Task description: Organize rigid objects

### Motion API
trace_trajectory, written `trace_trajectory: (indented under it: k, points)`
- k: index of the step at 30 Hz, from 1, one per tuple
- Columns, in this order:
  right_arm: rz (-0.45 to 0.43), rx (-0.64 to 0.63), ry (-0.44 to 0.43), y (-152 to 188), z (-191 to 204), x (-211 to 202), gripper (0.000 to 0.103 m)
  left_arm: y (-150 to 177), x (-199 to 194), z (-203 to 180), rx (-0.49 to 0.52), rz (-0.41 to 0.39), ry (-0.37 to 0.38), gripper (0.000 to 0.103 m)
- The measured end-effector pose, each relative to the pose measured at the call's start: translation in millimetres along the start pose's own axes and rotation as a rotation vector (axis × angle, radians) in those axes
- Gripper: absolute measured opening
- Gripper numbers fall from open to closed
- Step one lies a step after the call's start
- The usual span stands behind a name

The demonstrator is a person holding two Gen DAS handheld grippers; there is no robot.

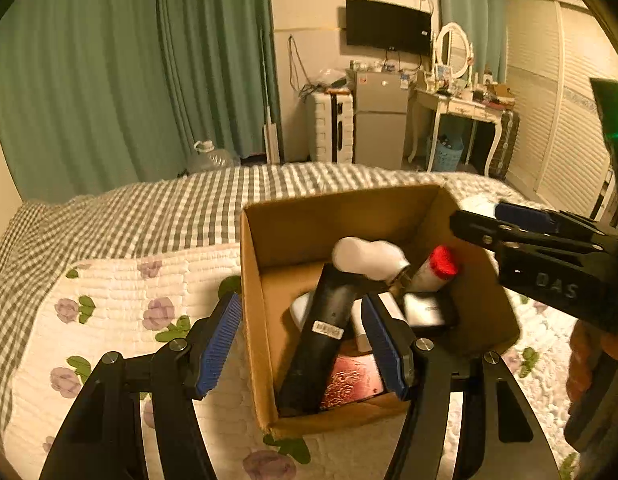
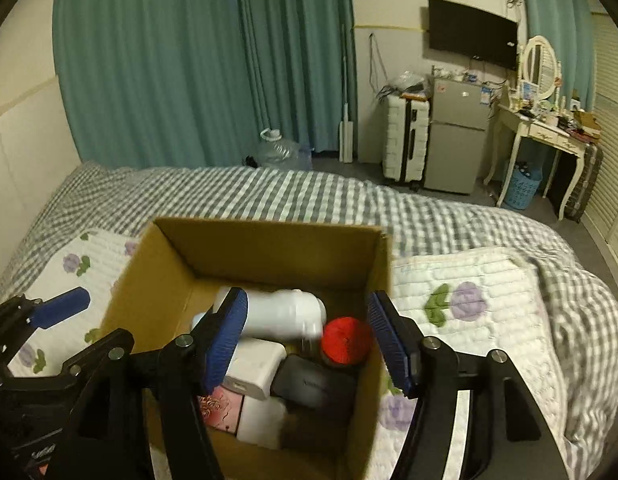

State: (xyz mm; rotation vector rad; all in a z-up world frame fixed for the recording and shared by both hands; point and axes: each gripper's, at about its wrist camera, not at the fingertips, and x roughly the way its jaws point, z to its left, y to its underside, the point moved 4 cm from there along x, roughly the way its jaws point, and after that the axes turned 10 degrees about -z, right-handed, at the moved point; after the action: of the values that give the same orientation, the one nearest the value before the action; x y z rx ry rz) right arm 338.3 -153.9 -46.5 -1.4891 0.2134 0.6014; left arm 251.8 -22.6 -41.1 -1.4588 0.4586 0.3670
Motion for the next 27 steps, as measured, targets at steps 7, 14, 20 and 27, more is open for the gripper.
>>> trace_trajectory:
  k: [7, 14, 20, 27]
  points:
    - [-0.072, 0.002, 0.058, -19, -4, -87, 0.063, -37, -64, -6, 0.019, -0.104, 0.014, 0.066]
    - [-0.140, 0.003, 0.097, -35, 0, -169, 0.070, -59, -138, -11, 0.043, -0.236, 0.002, 0.071]
    - [-0.233, 0.023, 0.093, -28, 13, -233, 0.085, -37, -192, -10, -0.011, -0.320, -0.021, 0.073]
    - [-0.318, 0.041, 0.117, 7, 21, -261, 0.103, 2, -209, -14, 0.004, -0.366, -0.082, 0.077]
